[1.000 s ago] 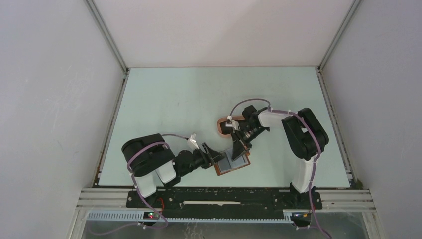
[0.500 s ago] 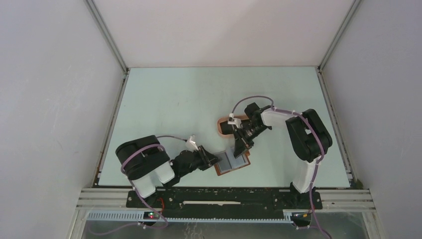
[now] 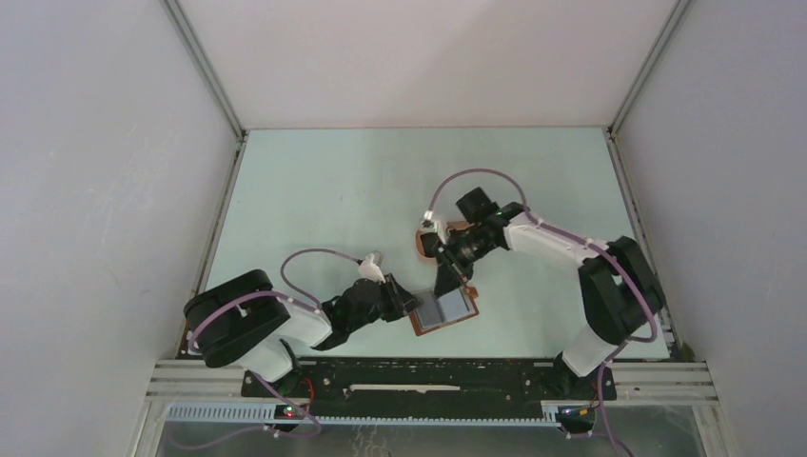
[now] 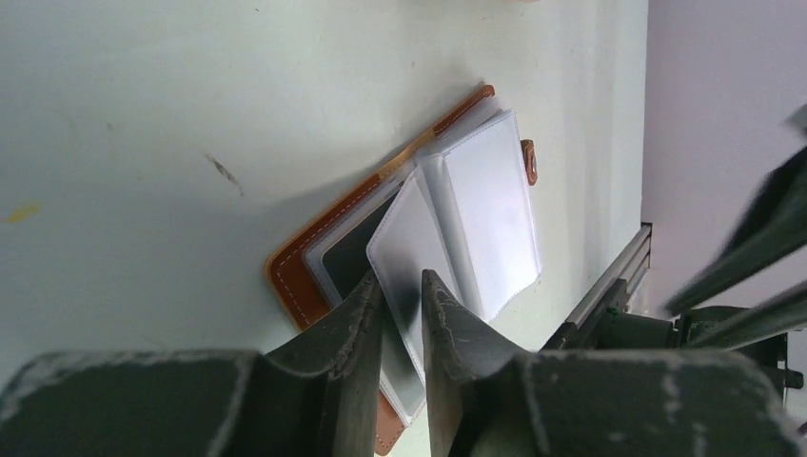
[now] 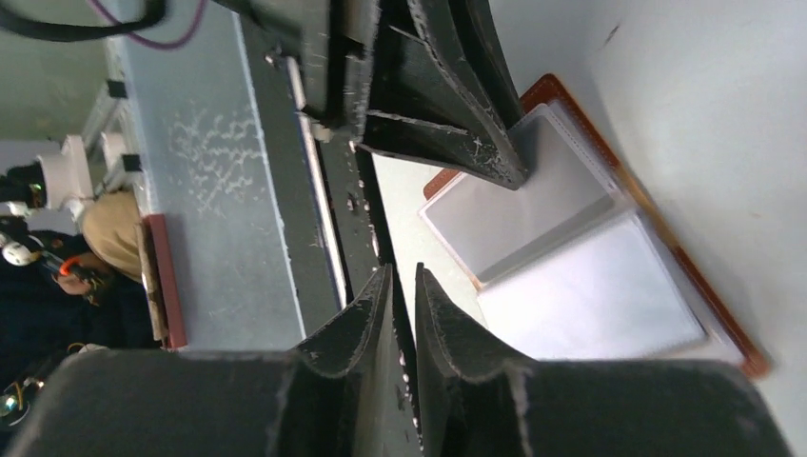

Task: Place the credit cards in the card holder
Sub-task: Turn over the card slot in the card holder, then pick up the credit card from the storage box.

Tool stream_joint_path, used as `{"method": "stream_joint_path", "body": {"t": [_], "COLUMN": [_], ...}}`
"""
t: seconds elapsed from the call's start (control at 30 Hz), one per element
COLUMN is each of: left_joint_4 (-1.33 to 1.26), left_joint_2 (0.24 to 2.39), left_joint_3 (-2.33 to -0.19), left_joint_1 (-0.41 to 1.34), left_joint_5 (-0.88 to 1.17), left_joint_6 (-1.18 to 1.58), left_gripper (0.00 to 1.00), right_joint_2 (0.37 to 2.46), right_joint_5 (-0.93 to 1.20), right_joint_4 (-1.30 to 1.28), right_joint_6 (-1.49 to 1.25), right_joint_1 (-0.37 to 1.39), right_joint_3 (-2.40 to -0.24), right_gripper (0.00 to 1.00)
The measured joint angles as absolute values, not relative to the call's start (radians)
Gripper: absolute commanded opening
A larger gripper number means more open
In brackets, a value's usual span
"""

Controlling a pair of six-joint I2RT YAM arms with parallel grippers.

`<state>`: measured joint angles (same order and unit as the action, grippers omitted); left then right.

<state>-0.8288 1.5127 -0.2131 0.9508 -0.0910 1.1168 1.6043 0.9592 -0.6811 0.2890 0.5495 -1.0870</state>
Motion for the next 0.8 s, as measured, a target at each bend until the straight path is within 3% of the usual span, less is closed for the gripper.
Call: {"method": "stream_joint_path", "body": {"t": [0.27, 0.53, 0.6, 0.63, 0.7, 0.73, 0.8], "left_joint_4": [-0.694, -0.424, -0.363, -0.32, -0.25, -0.212, -0.169], "left_joint_2": [1.409, 1.122, 1.026, 0.965, 0.85, 0.793, 0.69], "left_joint_3": [-0.211, -0.21, -0.21, -0.212, -0.215, -0.221, -0.237], "left_joint_1": [0.953, 0.963, 0.966, 0.966, 0.966, 0.966, 0.966], "left_joint_5": [-0.13, -0.215, -0.243, -0.263, -0.301, -0.325, -0.38], "left_joint_6": [1.094, 1.005, 0.957, 0.918, 0.835, 0.786, 0.687], "left_gripper": [0.31, 0.39, 0.44, 0.47, 0.63, 0.73, 0.98], "right_joint_2": [1.776, 1.66, 1.563, 1.514, 1.391, 1.335, 1.254], "right_joint_5": [0.688, 0.55, 0.55, 0.549, 0.54, 0.536, 0.535], "right_joint_4": [-0.648, -0.665, -0.669, -0.668, -0.651, -0.635, -0.598], "right_joint_6": [0.259, 0.307, 0.336, 0.349, 0.39, 0.414, 0.444], "right_joint_1": [0.641, 0.597, 0.573, 0.559, 0.526, 0.509, 0.47], "right_joint_3": [-1.078, -1.073, -1.073, -1.073, -1.073, -1.073, -1.075], "right_gripper": [0.21, 0.29, 0.38, 0.48, 0.84, 0.97, 1.0]}}
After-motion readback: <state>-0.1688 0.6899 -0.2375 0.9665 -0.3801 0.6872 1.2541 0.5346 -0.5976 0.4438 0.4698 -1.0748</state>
